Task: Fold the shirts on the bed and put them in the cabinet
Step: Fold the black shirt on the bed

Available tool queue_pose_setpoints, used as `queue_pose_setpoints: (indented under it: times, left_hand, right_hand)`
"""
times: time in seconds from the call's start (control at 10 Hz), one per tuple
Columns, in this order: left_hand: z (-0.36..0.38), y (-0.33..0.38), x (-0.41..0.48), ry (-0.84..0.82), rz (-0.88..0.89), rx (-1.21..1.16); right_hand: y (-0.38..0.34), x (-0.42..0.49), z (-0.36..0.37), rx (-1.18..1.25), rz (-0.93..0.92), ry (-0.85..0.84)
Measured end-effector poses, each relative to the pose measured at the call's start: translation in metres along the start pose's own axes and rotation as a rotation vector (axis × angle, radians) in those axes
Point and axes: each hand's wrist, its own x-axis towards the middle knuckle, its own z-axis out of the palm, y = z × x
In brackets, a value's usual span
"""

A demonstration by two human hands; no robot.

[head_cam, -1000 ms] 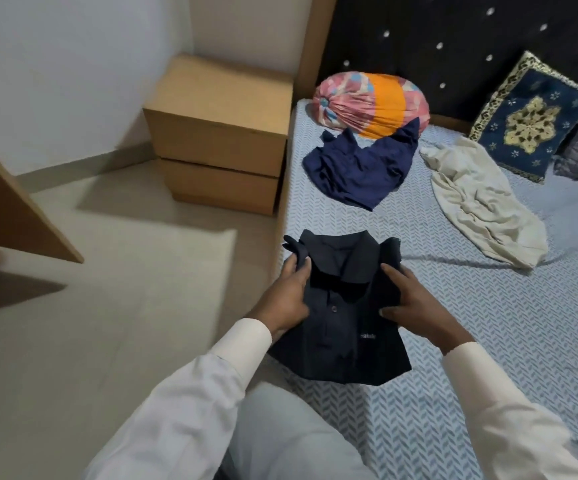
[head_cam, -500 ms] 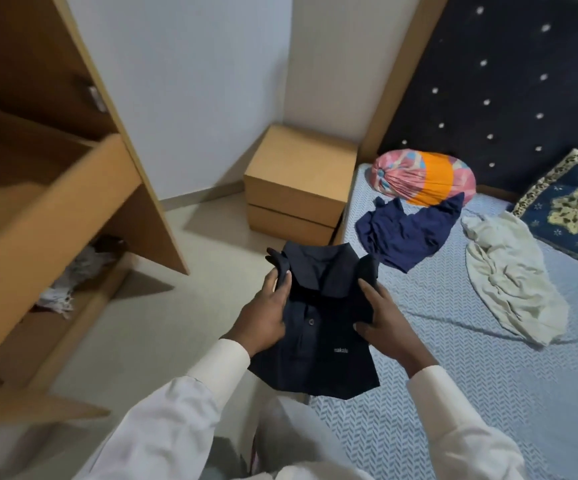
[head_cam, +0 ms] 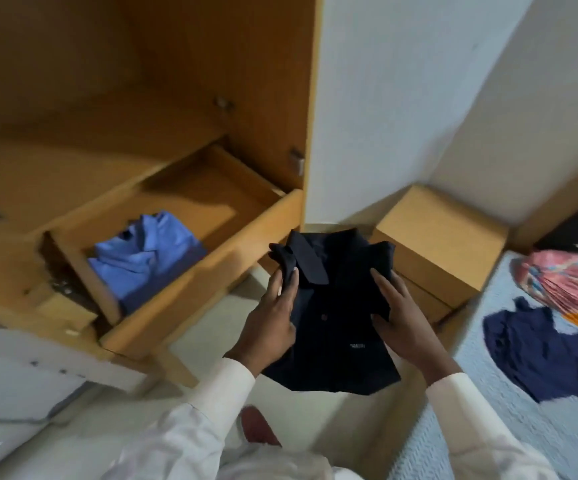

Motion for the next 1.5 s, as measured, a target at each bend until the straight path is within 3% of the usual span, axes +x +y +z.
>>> queue_pose_setpoints:
  times: [0.4,0.6,0.8,0.9,1.0,1.2,1.5]
  left_hand:
    - [-0.150,-0.129,0.063,0.467,-0.156,0.040]
    - [-0.198,-0.189,0.080,0.545,-0.359,0.087]
    - [-0.190,-0.256,0.075,0.527,-0.596,0.049]
    - [-0.179,-0.283,0.074,0.440,-0.752,-0.014]
    - [-0.171,-0.300,0.076,0.343,-0.831,-0.135]
    - [-0.148,-0.310,0.083,0.339,-1.037,-0.033]
    - [-0.124,-0.309,0.077,0.246,-1.054,-0.080]
  right_hand:
    - [-0.147,0.227,0.049,-0.039,-0.439,-0.060]
    - [-0.213,0.324,0.095,-0.027,-0.587,-0.184]
    - [-0.240,0.374,0.176,0.043,-0.658,-0.433]
    - [-0.243,0.386,0.212,0.058,-0.681,-0.563]
    - [-0.240,0.399,0.241,0.089,-0.646,-0.651]
    - [-0.220,0.415,0.276,0.146,-0.478,-0.810]
    - [-0.178,0.415,0.300,0.108,-0.164,-0.962]
